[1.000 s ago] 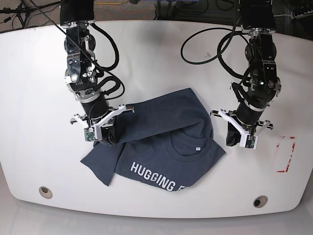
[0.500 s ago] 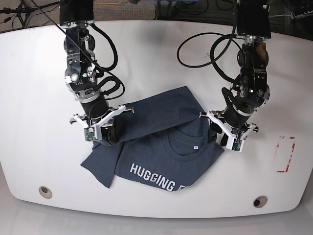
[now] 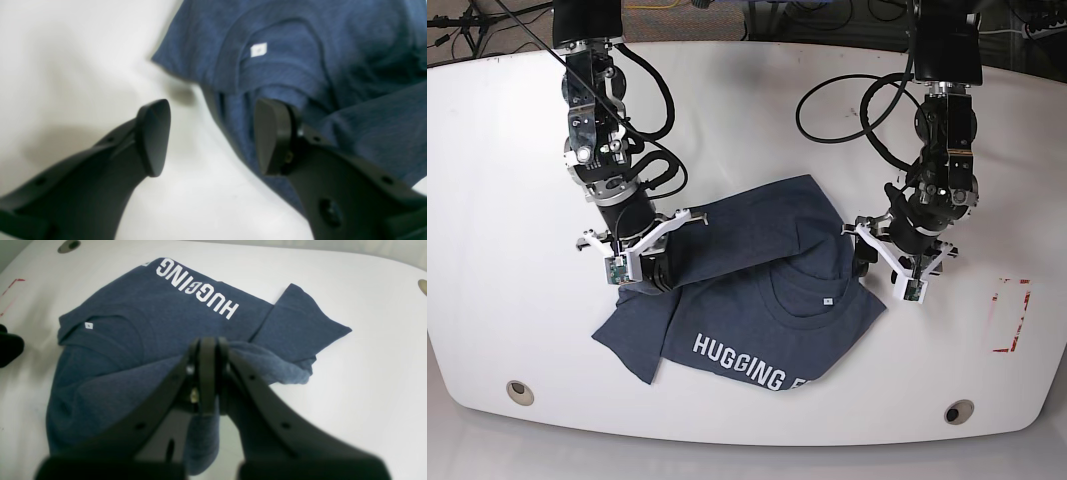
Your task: Fold the T-shirt properly
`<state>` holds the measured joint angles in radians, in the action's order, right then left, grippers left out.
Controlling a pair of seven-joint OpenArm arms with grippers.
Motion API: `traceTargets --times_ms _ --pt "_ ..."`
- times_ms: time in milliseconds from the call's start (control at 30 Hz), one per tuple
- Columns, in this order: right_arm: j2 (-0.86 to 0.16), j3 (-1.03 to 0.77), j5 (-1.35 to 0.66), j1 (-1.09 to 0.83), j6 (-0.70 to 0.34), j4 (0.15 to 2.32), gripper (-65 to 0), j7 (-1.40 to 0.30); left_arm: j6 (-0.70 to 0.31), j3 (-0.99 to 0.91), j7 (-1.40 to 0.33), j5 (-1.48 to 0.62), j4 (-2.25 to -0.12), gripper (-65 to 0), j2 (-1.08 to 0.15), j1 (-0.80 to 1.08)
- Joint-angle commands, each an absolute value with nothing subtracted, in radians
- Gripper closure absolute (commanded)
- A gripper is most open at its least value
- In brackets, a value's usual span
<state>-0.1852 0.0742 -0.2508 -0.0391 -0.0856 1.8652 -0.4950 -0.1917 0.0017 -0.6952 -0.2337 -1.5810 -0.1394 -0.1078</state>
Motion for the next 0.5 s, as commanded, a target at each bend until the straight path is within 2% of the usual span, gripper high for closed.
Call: traceTargets --times_ms 0,467 --pt "-0.186 0.073 -0.252 -0.024 -0.092 1.887 -0.3 -0.465 -0.192 -0.003 -0.685 -0.239 -1.58 -39.1 -0.141 -0.129" --pt "-0.184 0.071 -0.26 -0.015 -0.093 1.887 -0.6 -0.466 -0.192 -0.011 -0.69 -0.236 -1.547 -42.2 -0.13 -0.124"
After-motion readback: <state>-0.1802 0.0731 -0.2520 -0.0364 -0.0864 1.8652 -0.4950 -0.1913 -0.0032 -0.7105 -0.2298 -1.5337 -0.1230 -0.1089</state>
